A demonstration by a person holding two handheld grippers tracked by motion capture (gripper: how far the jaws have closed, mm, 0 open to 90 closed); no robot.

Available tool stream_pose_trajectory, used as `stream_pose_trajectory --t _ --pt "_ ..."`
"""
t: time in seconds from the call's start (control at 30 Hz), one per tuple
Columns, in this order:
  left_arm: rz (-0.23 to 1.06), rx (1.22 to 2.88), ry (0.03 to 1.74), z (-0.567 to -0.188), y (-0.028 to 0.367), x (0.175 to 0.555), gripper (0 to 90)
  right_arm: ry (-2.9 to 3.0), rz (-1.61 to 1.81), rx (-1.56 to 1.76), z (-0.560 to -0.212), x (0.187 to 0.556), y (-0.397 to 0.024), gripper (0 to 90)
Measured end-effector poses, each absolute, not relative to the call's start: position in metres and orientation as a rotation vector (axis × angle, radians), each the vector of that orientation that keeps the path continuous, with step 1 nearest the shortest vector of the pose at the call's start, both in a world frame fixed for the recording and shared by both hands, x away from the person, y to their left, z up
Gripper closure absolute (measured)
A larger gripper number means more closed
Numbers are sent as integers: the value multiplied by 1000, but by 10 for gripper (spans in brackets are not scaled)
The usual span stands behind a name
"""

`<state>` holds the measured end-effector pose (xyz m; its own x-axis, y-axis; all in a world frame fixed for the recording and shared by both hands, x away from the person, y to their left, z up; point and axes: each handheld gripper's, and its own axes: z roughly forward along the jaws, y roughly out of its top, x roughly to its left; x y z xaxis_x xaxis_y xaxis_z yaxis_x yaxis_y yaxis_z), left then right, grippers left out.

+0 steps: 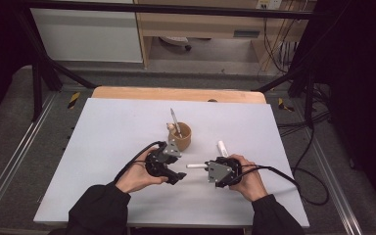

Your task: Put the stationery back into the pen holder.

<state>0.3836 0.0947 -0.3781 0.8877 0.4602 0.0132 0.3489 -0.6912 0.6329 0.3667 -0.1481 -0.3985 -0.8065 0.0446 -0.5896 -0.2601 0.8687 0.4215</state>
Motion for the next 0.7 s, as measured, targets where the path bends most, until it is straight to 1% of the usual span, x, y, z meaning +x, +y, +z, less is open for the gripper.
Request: stream_pose_trajectory --t 0.07,0.37,0.5,0.7 --pt "228 2371 625 -382 105 384 285 2428 688 -97 -396 370 -150 787" --pt "292 2306 723 -400 147 377 128 2433 808 176 -389 381 -156 787" --pt "306 2261 786 -408 166 374 90 2430 895 313 -386 385 -159 788" --pt "336 2205 870 -418 194 370 59 2404 998 490 -381 390 -158 788"
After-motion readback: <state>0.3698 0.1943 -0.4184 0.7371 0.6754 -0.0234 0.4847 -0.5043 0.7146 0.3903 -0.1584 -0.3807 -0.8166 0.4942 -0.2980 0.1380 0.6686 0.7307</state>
